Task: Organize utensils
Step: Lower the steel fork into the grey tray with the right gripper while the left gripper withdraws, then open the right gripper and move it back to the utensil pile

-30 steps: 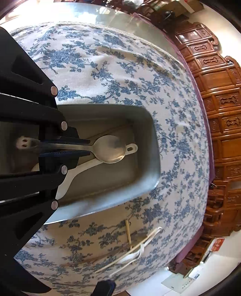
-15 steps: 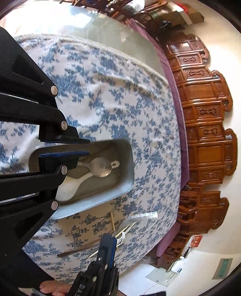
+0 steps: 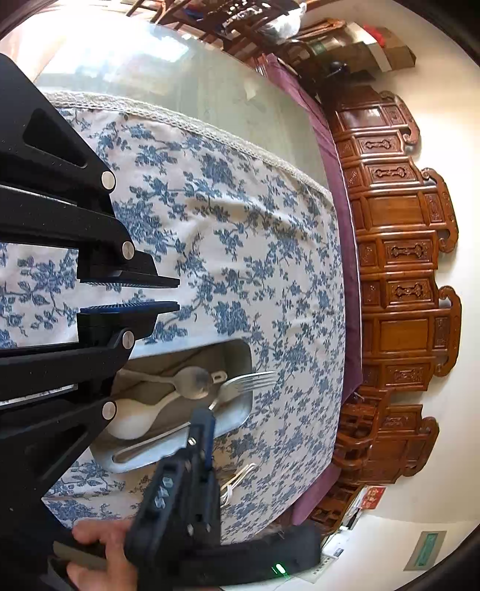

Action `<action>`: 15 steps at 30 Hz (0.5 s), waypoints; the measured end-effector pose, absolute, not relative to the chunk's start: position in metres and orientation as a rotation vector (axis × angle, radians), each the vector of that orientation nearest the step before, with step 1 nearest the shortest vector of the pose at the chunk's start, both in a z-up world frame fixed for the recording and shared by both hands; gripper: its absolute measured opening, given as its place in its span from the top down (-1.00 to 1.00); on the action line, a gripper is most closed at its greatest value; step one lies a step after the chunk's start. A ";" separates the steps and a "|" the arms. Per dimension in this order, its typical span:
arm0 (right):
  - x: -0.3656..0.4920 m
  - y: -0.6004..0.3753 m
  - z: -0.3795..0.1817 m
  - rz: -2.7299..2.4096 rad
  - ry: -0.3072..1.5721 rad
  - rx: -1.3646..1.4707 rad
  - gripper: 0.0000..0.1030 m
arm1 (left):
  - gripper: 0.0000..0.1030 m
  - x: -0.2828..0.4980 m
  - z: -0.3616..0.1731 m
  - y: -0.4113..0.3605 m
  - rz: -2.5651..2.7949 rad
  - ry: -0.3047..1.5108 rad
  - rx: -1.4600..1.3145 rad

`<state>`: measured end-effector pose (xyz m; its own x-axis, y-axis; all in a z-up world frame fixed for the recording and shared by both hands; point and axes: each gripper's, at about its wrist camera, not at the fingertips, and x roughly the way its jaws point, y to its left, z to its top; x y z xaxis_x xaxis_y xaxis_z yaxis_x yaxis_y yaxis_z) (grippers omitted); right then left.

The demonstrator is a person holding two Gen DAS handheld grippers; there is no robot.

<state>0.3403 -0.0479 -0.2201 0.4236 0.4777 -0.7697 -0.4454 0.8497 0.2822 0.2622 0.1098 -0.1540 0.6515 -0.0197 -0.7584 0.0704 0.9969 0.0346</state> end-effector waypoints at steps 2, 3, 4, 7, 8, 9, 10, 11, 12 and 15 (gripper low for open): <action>0.342 -0.042 -0.230 0.559 0.997 0.020 0.84 | 0.88 0.262 -0.154 0.114 -0.049 0.860 0.055; 0.343 -0.040 -0.235 0.553 1.009 0.017 0.84 | 0.88 0.262 -0.155 0.115 -0.047 0.860 0.052; 0.344 -0.040 -0.240 0.546 1.017 0.014 0.84 | 0.88 0.262 -0.155 0.116 -0.047 0.860 0.050; 0.344 -0.039 -0.252 0.522 1.041 0.005 0.84 | 0.88 0.262 -0.156 0.117 -0.047 0.860 0.046; 0.344 -0.039 -0.255 0.514 1.048 -0.003 0.84 | 0.88 0.263 -0.156 0.117 -0.046 0.862 0.046; 0.345 -0.039 -0.257 0.509 1.053 -0.007 0.84 | 0.88 0.263 -0.157 0.117 -0.046 0.864 0.047; 0.346 -0.039 -0.259 0.507 1.059 -0.006 0.84 | 0.88 0.263 -0.158 0.117 -0.046 0.866 0.047; 0.346 -0.040 -0.261 0.506 1.063 -0.003 0.84 | 0.88 0.263 -0.158 0.117 -0.046 0.866 0.046; 0.347 -0.040 -0.261 0.506 1.065 -0.003 0.84 | 0.88 0.262 -0.158 0.116 -0.047 0.866 0.046; 0.347 -0.040 -0.262 0.518 1.065 0.010 0.84 | 0.88 0.261 -0.158 0.114 -0.047 0.865 0.053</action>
<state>0.3474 -0.0403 -0.2625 0.3770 0.4096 -0.8307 -0.4003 0.8809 0.2527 0.2612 0.1136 -0.1579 0.6477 -0.0200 -0.7616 0.0634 0.9976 0.0277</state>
